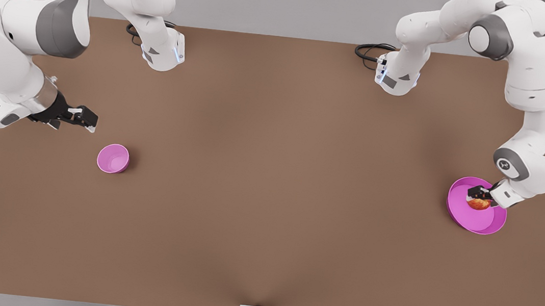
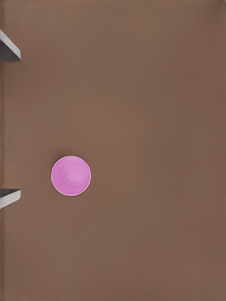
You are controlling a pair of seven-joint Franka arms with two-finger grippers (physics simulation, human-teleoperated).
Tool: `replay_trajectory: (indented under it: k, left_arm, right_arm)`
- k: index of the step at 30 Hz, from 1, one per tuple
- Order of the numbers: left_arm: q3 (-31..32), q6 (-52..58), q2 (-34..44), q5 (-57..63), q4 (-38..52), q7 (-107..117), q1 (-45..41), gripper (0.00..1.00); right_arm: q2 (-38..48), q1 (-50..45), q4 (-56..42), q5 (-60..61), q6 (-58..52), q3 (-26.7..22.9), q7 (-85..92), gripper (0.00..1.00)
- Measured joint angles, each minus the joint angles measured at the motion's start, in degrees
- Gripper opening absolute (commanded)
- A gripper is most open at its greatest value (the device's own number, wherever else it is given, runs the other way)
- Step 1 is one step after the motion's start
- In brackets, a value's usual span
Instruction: Use the left arm to pick up the apple from the plate, transfer it to the gripper of the right arm, and then use the right arm to place it into the bowl
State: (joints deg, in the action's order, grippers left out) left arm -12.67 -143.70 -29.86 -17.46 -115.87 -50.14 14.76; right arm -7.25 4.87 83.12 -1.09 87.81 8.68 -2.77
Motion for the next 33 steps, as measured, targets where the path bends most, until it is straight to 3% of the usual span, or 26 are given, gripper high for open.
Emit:
replay_trajectory:
  k: [14, 20, 26, 29, 33]
  left_arm:
    - [0.3, -1.3, -1.6, -0.2, -0.1, -6.2, 0.1, 0.96]
    - [0.3, -1.4, -1.8, -0.2, -0.1, -7.7, 0.4, 0.82]
    - [0.6, -1.1, -1.5, 0.1, 2.6, -8.8, -0.5, 0.77]
    - [5.3, 3.6, -0.5, 0.1, 12.9, -8.4, -1.3, 0.74]
    - [20.1, 10.8, 0.8, -3.0, 20.9, -5.4, -1.9, 0.74]
  right_arm:
    - [0.0, 0.2, 0.0, 0.0, 0.0, 0.0, 0.4, 1.00]
    - [0.0, 0.3, 0.0, 0.0, 0.0, 0.0, 0.7, 1.00]
    - [0.0, 0.6, 0.0, 0.0, 0.0, 0.0, 1.0, 1.00]
    - [-0.1, 0.6, 0.0, 0.0, 0.0, 0.0, 1.1, 1.00]
    - [-0.1, 0.6, 0.0, 0.0, 0.0, 0.0, 1.2, 1.00]
